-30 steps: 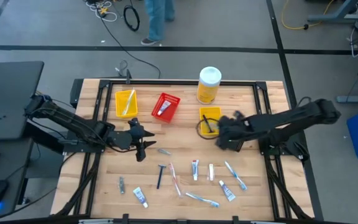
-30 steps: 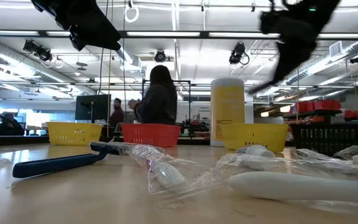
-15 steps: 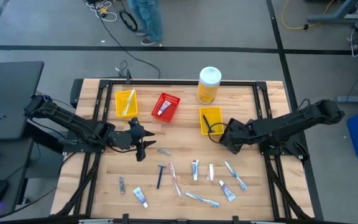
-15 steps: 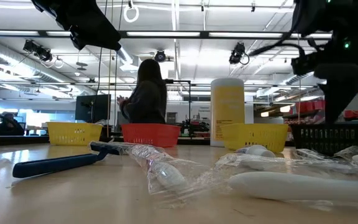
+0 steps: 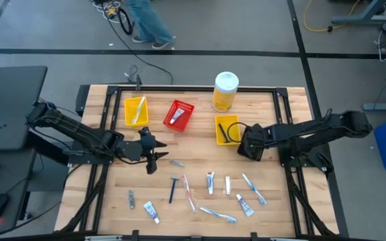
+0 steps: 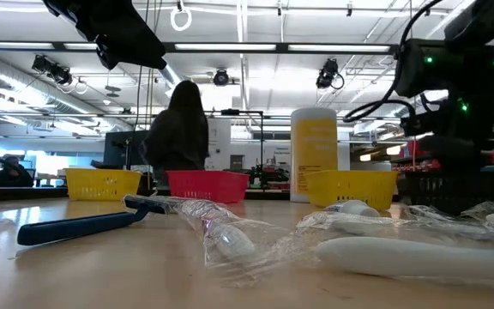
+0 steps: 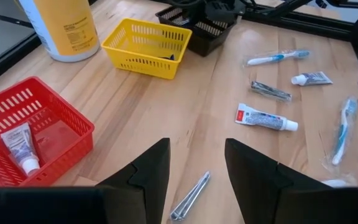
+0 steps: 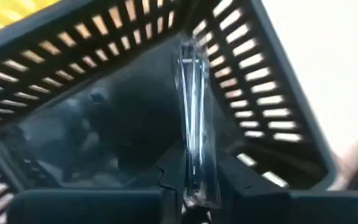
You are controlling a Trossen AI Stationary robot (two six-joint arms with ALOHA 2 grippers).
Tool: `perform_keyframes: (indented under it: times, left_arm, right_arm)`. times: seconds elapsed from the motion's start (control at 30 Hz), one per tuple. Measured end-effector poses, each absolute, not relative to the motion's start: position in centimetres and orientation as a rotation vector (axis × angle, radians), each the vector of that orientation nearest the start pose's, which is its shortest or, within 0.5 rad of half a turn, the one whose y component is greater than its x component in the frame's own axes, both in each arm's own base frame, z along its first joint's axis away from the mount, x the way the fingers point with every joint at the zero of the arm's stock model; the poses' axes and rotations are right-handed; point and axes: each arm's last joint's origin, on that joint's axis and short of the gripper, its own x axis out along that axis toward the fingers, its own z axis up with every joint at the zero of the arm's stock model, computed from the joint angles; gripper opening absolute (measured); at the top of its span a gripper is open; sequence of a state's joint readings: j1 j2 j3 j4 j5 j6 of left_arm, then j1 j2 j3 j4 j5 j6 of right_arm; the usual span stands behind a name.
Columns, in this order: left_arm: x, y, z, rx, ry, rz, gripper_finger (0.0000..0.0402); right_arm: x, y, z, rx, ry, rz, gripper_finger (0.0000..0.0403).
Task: Pick & Place Travel size toiletries
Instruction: Put the silver nail cutter into the black basket, then put the red toothbrush into the left yellow basket
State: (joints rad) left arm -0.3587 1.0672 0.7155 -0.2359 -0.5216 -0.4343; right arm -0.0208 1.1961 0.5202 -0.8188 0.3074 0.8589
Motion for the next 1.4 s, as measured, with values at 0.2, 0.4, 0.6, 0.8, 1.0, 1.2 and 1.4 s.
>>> perform_keyframes:
  times: [0.2,0.4,0.6,0.8,1.0,1.2,1.4]
  left_arm:
    - [21.2,-6.4,25.5,-0.191,0.481,0.272,0.0164]
    - [21.2,-6.4,25.5,-0.191,0.481,0.273,0.0164]
    - [21.2,-6.4,25.5,-0.207,0.480,0.276,0.0164]
    - [21.2,-6.4,25.5,-0.225,0.477,0.280,0.0164]
    - [21.2,-6.6,25.5,-0.282,0.498,0.228,0.0164]
    - [22.3,-7.4,24.3,-0.320,0.549,0.191,0.0164]
    - [24.0,-8.7,22.0,-0.306,0.628,0.081,0.0164]
  right_arm:
    - [15.9,-1.4,14.7,0.491,1.292,-0.808,0.0113]
    - [16.7,-1.4,16.2,0.529,1.298,-0.765,0.0161]
    - [18.6,-1.4,19.1,0.486,1.231,-0.678,0.0171]
    - [20.5,-1.3,22.3,0.409,1.125,-0.556,0.0170]
    - [23.1,-0.2,24.0,0.294,0.901,-0.258,0.0166]
    - [25.1,0.8,25.1,0.198,0.606,0.071,0.0164]
    - [25.4,1.9,25.2,0.117,0.528,0.184,0.0199]
